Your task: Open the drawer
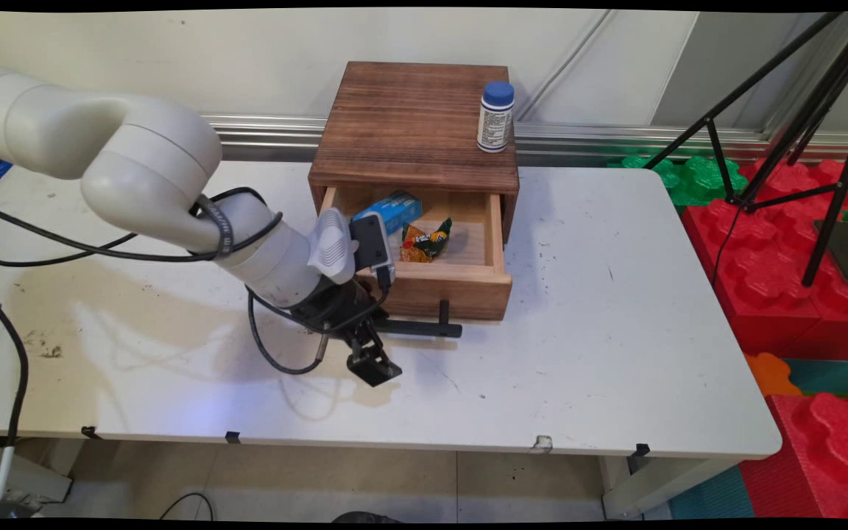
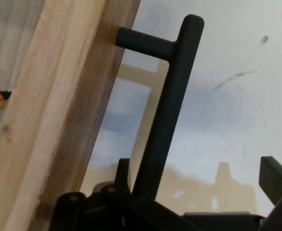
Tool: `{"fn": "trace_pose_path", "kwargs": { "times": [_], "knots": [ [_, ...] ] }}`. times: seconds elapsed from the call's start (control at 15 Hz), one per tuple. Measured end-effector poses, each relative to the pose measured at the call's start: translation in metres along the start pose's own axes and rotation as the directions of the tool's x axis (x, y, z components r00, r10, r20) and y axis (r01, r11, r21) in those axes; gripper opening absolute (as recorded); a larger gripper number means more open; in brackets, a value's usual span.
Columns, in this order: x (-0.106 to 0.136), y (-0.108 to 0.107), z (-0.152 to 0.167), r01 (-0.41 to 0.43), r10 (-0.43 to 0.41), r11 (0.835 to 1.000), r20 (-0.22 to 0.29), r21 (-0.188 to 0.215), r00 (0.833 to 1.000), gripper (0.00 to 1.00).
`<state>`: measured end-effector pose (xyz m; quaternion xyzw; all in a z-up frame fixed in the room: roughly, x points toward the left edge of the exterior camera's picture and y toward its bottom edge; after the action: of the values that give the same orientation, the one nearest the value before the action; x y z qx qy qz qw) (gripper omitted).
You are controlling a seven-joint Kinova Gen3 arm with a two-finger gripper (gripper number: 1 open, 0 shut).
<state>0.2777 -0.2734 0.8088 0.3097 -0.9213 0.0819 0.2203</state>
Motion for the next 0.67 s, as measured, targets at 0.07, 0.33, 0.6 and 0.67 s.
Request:
{"fn": "trace_pose_path", "kwargs": {
  "times": [0.07,0.33,0.6,0.67],
  "knots": [
    [-0.001,0.003,-0.001,-0.003,0.003,1.0,0.0,-0.004,1.0,1.0],
    [-0.004,0.014,-0.006,-0.009,0.01,1.0,0.003,-0.019,1.0,1.0],
    [-0.011,0.028,-0.01,-0.016,0.017,0.999,0.011,-0.04,1.0,1.0],
    [-0.012,0.031,-0.011,-0.019,0.02,0.999,0.013,-0.046,1.0,1.0]
  ]
}}
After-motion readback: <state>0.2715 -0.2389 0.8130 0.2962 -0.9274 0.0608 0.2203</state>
